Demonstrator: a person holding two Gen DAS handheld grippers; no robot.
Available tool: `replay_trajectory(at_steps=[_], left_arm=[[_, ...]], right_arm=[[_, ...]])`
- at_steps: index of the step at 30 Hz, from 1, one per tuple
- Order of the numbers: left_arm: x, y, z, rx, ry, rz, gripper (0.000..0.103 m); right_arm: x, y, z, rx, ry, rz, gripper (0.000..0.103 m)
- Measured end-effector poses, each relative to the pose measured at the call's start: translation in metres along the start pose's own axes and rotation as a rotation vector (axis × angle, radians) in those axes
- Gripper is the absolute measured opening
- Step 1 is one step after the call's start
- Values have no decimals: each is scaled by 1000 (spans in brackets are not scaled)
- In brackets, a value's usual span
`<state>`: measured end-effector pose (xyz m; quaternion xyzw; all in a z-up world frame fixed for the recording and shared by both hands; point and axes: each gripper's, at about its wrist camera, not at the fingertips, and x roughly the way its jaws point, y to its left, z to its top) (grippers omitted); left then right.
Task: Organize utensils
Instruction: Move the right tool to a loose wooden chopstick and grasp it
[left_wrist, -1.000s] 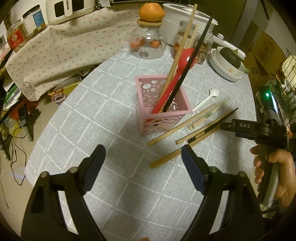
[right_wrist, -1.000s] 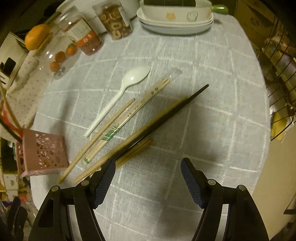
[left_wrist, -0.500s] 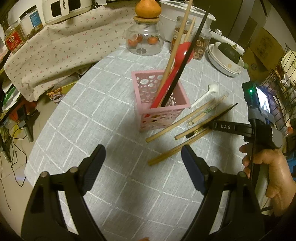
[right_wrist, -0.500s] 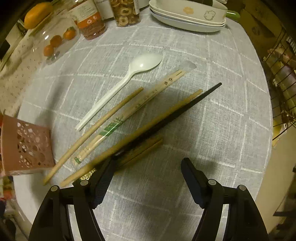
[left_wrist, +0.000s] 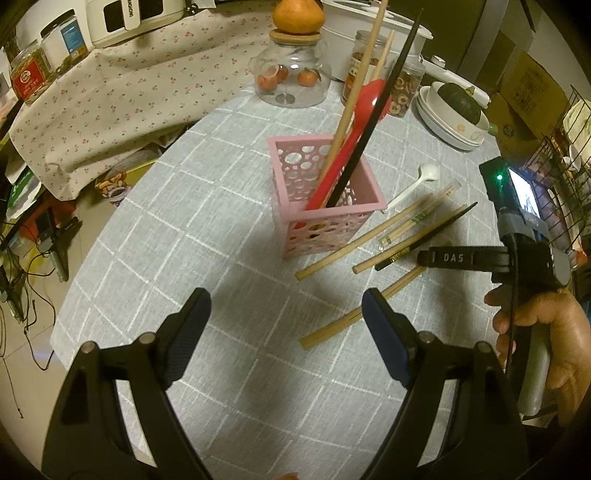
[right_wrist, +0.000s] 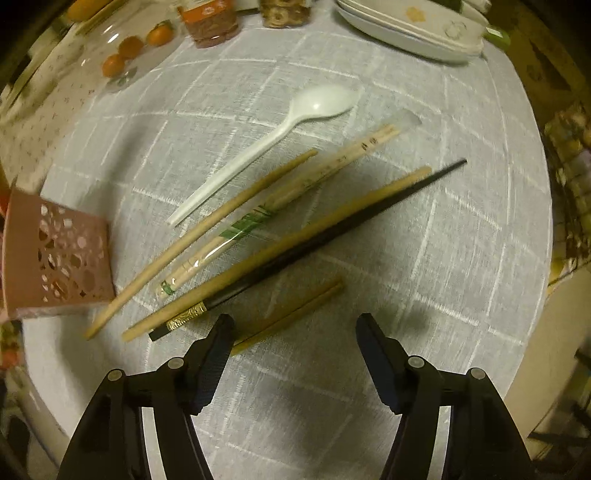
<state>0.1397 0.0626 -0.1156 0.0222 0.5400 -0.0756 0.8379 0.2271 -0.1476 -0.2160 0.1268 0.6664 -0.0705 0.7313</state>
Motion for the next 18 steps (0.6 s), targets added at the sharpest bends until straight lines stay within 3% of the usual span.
replay_trajectory(at_steps=[3,7,10,12,18], left_arm=[[-1,-1,0,1,-4,-2,84],[-2,-2,0,4,-5,-2,84],[-2,-3,0,7,-1,-1,84],[-2,-4,0,9,-2,-2,84],[-5,-7,0,11,-8,-23,84]], right_arm=[[-2,-8,-1,76,12,38,65],[-2,0,-2,56,-6,-4,57],[-3,17,-6,-33,-36,-54,46],[-5,24,-8,-71,-40,-35,25],[-9,13,-10,-87,-34,47,8]])
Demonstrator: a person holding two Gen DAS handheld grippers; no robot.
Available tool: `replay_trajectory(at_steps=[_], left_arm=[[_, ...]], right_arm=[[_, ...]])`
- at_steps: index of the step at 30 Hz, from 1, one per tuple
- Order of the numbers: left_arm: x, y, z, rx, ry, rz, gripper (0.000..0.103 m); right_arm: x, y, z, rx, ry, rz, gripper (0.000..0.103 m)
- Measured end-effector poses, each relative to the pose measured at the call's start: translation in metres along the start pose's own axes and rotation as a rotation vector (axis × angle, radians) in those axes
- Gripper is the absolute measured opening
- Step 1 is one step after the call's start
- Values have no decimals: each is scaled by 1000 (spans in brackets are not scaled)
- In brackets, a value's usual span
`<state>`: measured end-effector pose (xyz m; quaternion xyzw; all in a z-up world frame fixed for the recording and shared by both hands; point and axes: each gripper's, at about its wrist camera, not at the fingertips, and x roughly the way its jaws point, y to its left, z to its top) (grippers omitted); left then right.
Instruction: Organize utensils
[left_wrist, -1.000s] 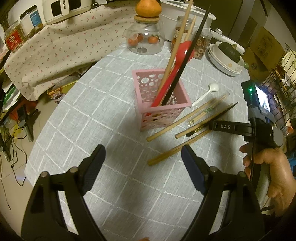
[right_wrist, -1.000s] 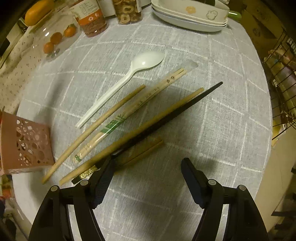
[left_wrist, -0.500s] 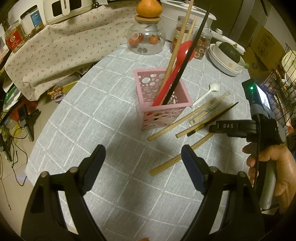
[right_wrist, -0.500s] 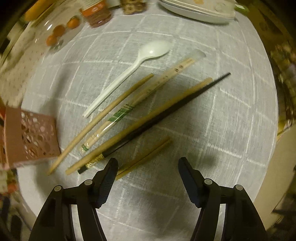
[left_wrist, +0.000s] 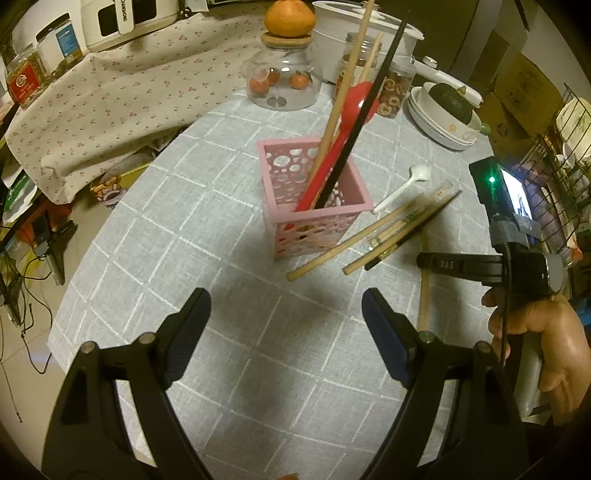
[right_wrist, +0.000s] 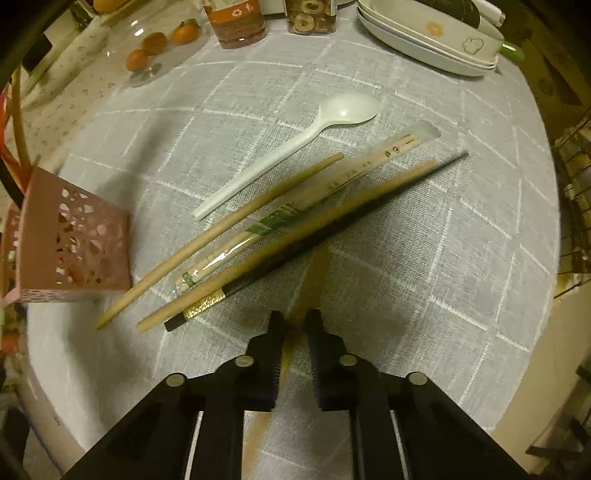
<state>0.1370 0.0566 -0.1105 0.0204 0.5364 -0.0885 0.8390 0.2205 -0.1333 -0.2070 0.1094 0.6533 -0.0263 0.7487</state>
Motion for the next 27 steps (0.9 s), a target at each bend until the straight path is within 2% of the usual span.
replay_trajectory(at_steps=[6,11,18,21,23,27], left_arm=[[-5,-15,1,53,-24,-6,84],[-15,-35,2,104,-50,-51,84],[-16,-90,8,226,-67,-124,83],[-5,-115,11,277,-54,-144,69],[9,-135,14,328,-36,-149,56],[38,-164,24,406,-16,-148,43]], right_arm=[[-15,-32,-1,48,-24,107,7],[-42,-58,1,57,-66,127,7],[-69,-106,-12,74,-103,156,7],[-70,-120,-6,100,-110,179,7],[-67,-125,-5,110,-109,189,7],[-62,-140,-7,120,-93,189,7]])
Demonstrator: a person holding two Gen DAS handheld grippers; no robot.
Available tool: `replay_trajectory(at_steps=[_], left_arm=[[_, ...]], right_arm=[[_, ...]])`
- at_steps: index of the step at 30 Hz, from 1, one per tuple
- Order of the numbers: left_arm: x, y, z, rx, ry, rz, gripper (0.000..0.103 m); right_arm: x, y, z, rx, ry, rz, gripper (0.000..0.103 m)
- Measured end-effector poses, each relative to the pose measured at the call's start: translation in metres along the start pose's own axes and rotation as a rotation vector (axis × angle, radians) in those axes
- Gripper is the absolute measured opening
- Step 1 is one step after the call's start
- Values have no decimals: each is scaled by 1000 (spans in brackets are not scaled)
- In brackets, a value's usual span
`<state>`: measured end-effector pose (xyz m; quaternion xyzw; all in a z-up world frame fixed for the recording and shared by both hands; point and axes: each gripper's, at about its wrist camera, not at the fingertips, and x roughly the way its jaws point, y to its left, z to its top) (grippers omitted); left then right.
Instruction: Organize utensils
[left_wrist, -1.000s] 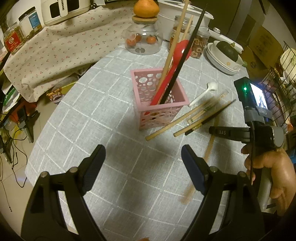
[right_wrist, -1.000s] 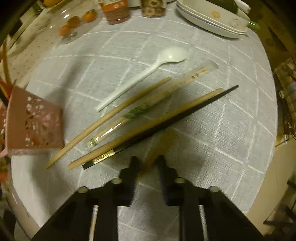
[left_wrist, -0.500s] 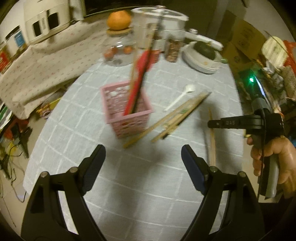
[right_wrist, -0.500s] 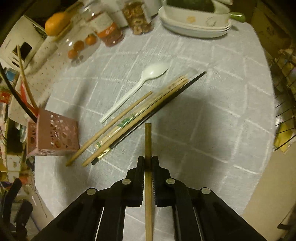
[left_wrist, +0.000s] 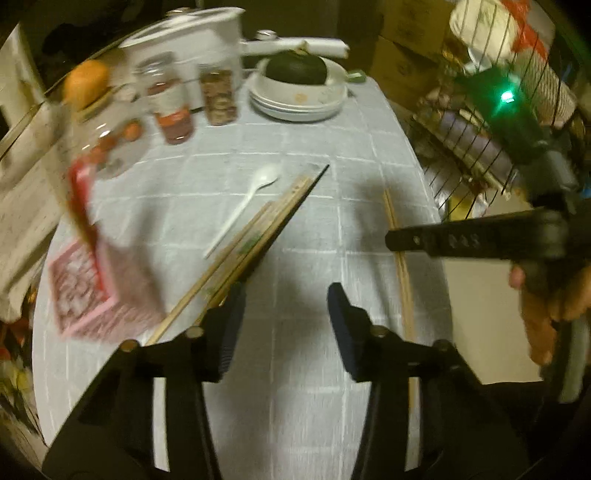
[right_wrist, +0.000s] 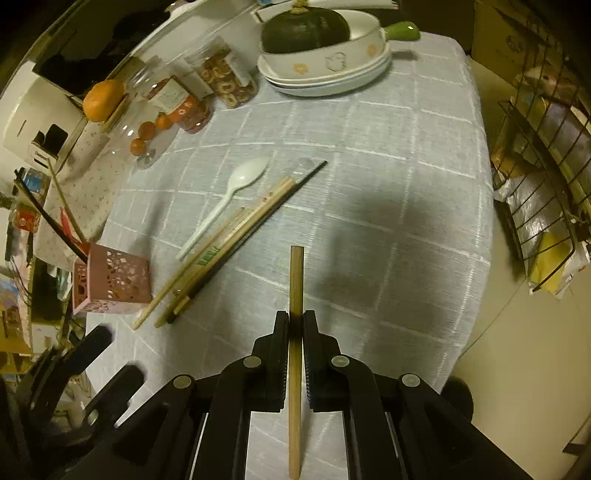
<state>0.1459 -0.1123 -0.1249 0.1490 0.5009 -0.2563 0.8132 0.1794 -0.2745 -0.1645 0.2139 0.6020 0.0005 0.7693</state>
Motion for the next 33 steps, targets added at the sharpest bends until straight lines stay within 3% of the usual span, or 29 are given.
replay_trajectory(at_steps=[3,8,13,17,33], left_arm=[[26,-2,16,22,29,28,35],[73,9,48,-33,112,58,28],[96,21,63,-81,151,62,26],[110,28,66,-95,185,57,16],[132,40,62,-83,215,98,16]], right_arm=[[3,-8,-1,3,17,0,7],[5,-14,-1,-13,34,-4,7],[6,-15,1,-7,40,13,7],[8,-16,0,-9,44,16,7],[13,-26,1,18,59,1,7]])
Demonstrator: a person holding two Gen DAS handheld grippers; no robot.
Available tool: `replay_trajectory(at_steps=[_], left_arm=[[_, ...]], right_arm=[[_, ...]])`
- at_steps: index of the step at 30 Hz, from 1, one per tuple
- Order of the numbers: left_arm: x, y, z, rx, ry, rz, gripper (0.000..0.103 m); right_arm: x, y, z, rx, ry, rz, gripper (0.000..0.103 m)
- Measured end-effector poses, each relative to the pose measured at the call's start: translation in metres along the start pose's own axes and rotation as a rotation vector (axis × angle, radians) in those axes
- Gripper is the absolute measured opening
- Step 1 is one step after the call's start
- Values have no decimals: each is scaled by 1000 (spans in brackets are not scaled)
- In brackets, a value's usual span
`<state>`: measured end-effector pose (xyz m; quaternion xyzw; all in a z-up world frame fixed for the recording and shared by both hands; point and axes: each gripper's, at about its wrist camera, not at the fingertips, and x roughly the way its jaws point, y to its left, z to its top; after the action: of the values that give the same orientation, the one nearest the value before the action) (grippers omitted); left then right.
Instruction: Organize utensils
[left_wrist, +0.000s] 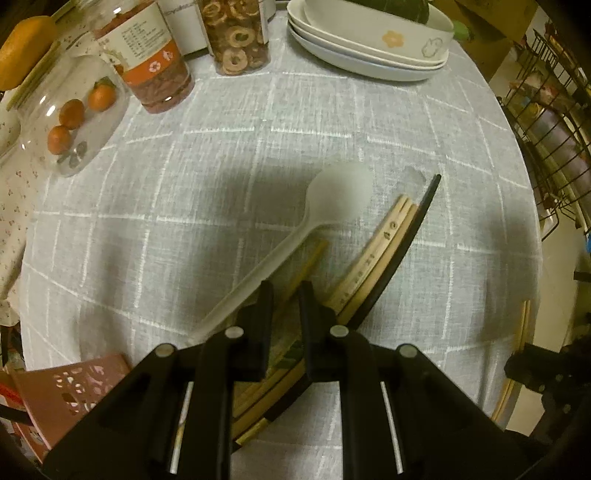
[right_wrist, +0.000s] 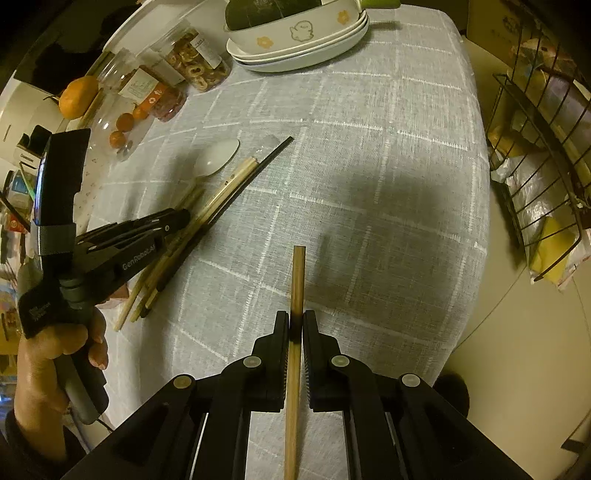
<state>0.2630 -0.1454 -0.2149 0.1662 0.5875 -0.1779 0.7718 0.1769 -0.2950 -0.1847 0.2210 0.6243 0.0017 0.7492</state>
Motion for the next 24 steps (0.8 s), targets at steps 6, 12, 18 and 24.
replay_trajectory(at_steps=[6,12,18,24], left_arm=[[-1,-1,-2,3,-15,19,11],[-39,-4,-27,15,-88,2,1],[-87,4,-54,13,-180,-10,1],[-89,17,-63,19,-94,-33,5]], right_arm=[[-2,4,0,-9,-12,-7,7],[-24,23,-5,-69,-70,-9,7],[-48,43,-17,-112,-134,8,7],[-63,55,-30,-119,-171,44,7]])
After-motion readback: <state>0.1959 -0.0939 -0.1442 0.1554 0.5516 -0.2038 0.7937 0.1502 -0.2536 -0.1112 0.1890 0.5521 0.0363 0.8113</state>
